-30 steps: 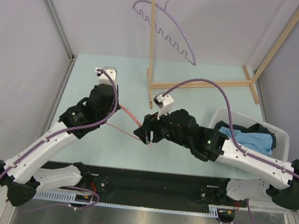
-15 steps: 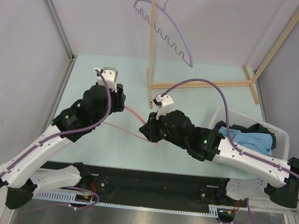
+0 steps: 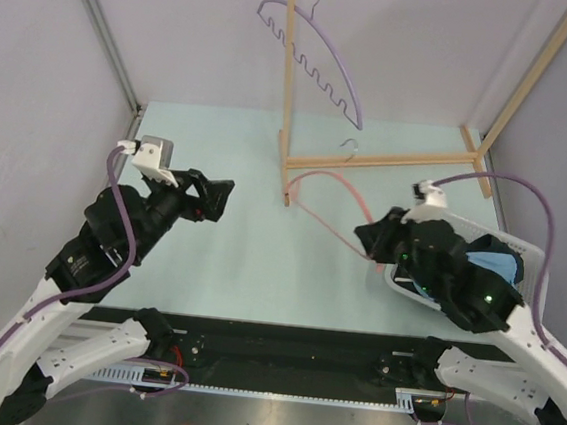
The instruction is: Remove the shorts from the hanger
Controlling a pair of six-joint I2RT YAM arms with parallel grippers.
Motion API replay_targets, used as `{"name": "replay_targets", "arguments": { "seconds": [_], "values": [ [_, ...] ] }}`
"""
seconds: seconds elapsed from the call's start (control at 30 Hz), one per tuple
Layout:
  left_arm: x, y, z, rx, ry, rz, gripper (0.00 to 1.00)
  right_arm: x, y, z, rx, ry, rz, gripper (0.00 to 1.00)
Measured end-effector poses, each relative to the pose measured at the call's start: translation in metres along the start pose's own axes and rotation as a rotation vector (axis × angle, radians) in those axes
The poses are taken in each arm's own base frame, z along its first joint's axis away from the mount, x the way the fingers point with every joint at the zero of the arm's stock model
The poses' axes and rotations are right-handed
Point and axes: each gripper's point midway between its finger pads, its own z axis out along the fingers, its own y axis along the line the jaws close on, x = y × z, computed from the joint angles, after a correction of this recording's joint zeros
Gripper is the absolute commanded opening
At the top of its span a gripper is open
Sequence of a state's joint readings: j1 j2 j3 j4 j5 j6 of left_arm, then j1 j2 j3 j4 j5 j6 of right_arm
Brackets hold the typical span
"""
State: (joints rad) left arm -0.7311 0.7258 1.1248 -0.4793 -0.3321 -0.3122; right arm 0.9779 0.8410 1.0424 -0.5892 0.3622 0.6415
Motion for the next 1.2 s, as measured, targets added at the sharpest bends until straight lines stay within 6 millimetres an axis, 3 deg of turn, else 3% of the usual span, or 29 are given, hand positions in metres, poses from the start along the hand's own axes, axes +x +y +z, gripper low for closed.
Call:
{"name": "replay_targets", "arguments": {
  "seconds": [0.07, 0.27, 0.5, 0.8, 0.93, 1.2],
  "values": [
    [0.004, -0.003, -0.002, 0.024, 0.003, -0.012, 0.87, -0.022, -0.025, -0.015, 0.054, -0.076, 0.054, 0.00],
    [0.024, -0.006, -0.001, 0.051, 0.046, -0.041, 0.90, -0.063, -0.067, -0.048, 0.153, -0.252, 0.111, 0.00],
    [0.024, -0.010, -0.002, 0.068, 0.044, -0.066, 0.90, -0.099, -0.095, -0.035, 0.266, -0.349, -0.004, 0.00],
    [0.016, -0.013, -0.011, 0.096, 0.014, -0.097, 0.92, -0.173, -0.101, 0.013, 0.247, -0.538, -0.123, 0.00],
    [0.022, -0.017, -0.012, 0.119, 0.031, -0.112, 0.93, -0.201, -0.087, 0.036, 0.163, -0.624, -0.170, 0.00],
    [0.027, -0.023, -0.012, 0.154, 0.057, -0.117, 0.93, -0.234, -0.062, 0.063, 0.044, -0.712, -0.212, 0.00]
  ]
}}
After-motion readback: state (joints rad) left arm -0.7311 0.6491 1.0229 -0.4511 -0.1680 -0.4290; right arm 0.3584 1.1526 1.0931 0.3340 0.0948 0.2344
